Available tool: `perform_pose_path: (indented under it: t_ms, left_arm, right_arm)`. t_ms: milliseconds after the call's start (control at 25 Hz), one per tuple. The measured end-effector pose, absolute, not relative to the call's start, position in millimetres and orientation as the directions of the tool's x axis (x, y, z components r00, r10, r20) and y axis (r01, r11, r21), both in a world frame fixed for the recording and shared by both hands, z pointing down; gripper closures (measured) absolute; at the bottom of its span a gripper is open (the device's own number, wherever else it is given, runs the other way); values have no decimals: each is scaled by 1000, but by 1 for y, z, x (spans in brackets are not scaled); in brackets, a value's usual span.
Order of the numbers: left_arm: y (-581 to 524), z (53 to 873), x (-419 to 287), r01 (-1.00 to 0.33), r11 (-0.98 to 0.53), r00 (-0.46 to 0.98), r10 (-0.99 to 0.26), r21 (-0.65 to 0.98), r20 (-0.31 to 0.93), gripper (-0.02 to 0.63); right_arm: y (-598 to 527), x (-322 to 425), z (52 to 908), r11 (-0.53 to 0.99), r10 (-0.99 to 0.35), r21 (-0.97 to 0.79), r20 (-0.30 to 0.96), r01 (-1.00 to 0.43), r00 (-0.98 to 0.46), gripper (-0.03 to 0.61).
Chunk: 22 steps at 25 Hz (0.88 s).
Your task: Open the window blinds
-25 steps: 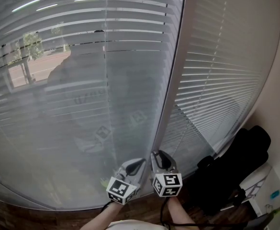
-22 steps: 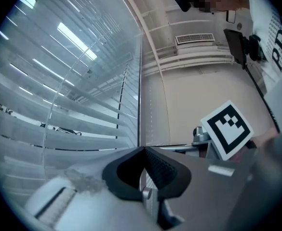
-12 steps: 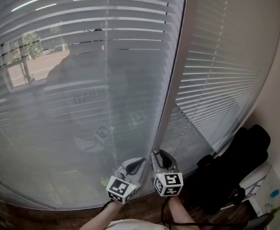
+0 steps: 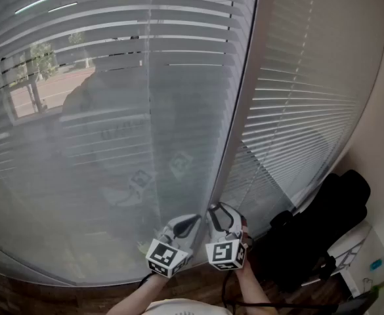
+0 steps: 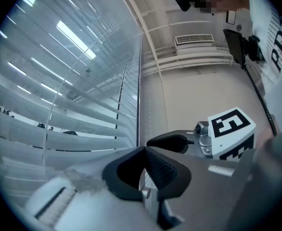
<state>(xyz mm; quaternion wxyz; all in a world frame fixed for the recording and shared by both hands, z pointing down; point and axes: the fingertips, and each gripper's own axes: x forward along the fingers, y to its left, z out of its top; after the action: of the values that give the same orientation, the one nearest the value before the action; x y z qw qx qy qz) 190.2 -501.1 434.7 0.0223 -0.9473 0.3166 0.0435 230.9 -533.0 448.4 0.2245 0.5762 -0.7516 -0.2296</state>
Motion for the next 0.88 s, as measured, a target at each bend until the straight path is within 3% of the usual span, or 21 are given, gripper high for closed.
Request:
perform_pose_path:
  t_ms: [240,520,880]
  left_arm:
    - [-502,436,189,-603,-798,795,-599,-14,-97,621]
    - [-504,438,190,-606,-796,793,-602,-11,-93,621]
    - [-504,436,191,-604,-797,794,-600,-11,-99,621]
  right_arm:
    - [-538,227,453,217,-971,720,91,-659,-220,443]
    - [-538,227,452,209,-973,697,76,-686,-219,443]
    - [-538,234,453,247,-967,478,69,-843,-244,444]
